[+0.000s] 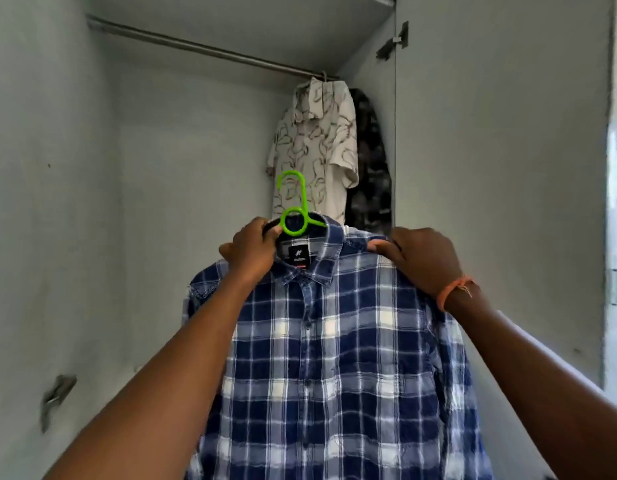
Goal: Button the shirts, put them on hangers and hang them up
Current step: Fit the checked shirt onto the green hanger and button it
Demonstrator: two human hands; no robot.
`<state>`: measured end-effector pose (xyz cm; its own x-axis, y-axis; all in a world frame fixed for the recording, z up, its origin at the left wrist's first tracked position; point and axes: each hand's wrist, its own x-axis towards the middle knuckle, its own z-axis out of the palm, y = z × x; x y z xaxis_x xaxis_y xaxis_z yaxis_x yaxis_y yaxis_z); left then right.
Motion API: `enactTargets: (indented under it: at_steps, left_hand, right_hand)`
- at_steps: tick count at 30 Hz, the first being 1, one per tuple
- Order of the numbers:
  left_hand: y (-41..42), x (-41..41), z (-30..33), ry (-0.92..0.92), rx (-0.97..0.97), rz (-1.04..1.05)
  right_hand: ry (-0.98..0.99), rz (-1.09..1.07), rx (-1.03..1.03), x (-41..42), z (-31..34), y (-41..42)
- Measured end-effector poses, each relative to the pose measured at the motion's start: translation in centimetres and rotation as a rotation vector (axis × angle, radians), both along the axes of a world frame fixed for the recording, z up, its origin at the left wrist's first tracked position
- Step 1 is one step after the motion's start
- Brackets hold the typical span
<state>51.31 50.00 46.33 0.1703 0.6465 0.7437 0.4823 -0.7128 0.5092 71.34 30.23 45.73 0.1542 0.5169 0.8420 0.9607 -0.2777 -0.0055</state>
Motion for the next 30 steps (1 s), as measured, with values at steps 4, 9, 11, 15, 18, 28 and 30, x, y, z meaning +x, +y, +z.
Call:
enactTargets:
  at_steps: [4, 9, 11, 15, 18, 28, 30]
  left_hand:
    - [5.9, 4.9, 1.9, -0.196, -0.023, 0.165]
    - [12.7, 10.7, 6.2, -0.341, 0.002, 0.06]
    - [15.8, 12.7, 7.9, -0.338, 0.054, -0.008]
    - [21.3, 15.2, 11.7, -0.306, 0.067, -0.032]
    - [25.6, 17.5, 13.3, -0.295, 0.069, -0.093]
    - [35.0, 21.6, 23.0, -0.189, 0.051, -0.394]
    - [36.4, 22.0, 25.0, -0.189, 0.077, -0.41]
  right_hand:
    - [-0.143, -0.001, 0.043, 4.0, 4.8, 8.3]
    - [-0.211, -0.012, 0.087, 7.6, 12.2, 17.1]
    - [-0.224, 0.0, 0.128, 8.8, 14.6, 20.5]
    - [-0.196, -0.007, 0.19, 10.5, 18.2, 26.7]
    - [-0.15, -0.018, 0.279, 11.4, 20.5, 30.5]
    - [-0.156, -0.144, 0.469, 11.0, 31.7, 41.0]
    - [-0.167, -0.174, 0.496, 11.2, 33.5, 42.4]
